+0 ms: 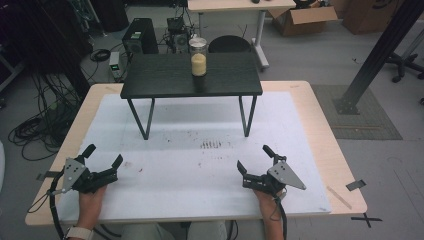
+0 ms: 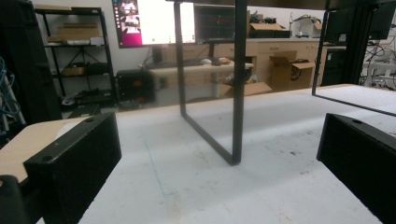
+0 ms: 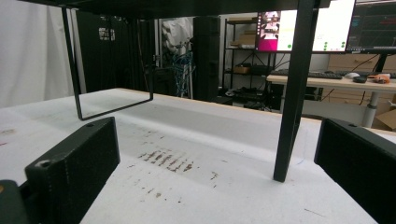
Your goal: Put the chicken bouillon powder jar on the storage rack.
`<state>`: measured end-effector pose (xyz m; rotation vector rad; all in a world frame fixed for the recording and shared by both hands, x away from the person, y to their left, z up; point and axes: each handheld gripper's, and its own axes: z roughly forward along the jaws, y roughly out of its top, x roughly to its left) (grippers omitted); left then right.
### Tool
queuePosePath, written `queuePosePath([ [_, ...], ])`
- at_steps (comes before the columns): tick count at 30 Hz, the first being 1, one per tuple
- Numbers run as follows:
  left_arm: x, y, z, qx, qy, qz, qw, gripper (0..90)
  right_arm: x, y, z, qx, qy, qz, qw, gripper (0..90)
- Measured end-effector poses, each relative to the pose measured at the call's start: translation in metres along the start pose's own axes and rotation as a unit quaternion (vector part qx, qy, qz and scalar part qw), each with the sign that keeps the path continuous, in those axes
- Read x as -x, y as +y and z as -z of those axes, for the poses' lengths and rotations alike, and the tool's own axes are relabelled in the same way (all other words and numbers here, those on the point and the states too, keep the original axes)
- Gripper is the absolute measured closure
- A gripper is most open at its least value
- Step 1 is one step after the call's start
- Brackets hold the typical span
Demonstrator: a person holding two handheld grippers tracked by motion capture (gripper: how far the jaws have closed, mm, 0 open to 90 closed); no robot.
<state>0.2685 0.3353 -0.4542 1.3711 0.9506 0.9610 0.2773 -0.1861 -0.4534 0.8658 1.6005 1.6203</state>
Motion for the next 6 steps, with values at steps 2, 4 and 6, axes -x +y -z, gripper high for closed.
queuePosePath([
  [2,0.0000,0.0000,0.0000,0.000,0.000,0.001,1.0000,0.3,0.0006,-0.0001,0.0002,0.001,0.000,-0.003,1.0000,0.0],
  [4,-0.0002,0.0000,0.0001,0.000,0.001,0.000,1.0000,0.2,0.0006,-0.0002,0.0006,0.003,0.000,-0.003,1.0000,0.0],
  [6,-0.0002,0.0000,0.0000,0.000,0.001,0.001,1.0000,0.2,0.0002,-0.0003,0.0005,0.003,0.000,0.000,1.0000,0.0],
])
